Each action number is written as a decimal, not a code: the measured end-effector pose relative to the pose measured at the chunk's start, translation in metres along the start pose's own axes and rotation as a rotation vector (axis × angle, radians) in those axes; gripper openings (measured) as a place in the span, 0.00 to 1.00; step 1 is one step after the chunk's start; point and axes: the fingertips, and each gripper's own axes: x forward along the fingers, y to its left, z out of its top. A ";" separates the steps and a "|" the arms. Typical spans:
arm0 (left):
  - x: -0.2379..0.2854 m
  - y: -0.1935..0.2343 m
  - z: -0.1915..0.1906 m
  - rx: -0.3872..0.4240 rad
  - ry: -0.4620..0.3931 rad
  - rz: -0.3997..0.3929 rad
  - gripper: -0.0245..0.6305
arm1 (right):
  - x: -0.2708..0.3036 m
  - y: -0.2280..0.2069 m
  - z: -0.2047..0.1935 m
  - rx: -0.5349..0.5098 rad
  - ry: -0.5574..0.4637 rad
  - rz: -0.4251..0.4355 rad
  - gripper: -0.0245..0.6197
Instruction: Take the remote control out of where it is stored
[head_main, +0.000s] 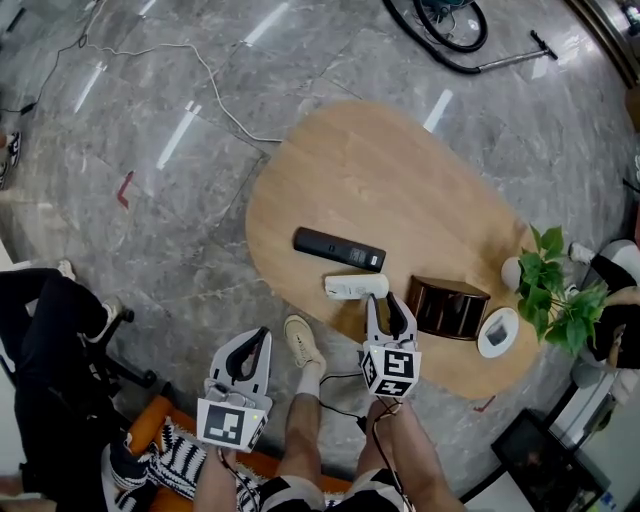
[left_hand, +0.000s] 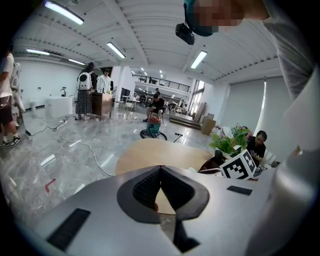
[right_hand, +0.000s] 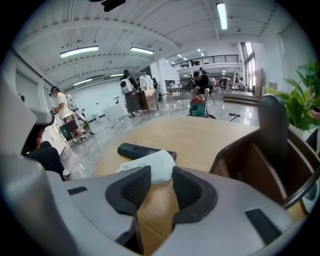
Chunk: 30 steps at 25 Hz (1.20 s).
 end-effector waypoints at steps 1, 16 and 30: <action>0.001 0.000 0.000 -0.004 0.001 0.001 0.04 | 0.001 -0.004 -0.003 -0.003 0.007 -0.009 0.26; 0.009 0.004 -0.001 -0.005 0.015 0.002 0.04 | 0.011 -0.012 -0.018 -0.039 0.054 -0.029 0.24; -0.002 -0.010 0.041 0.025 -0.042 0.011 0.04 | -0.017 -0.001 0.037 -0.049 -0.046 0.026 0.13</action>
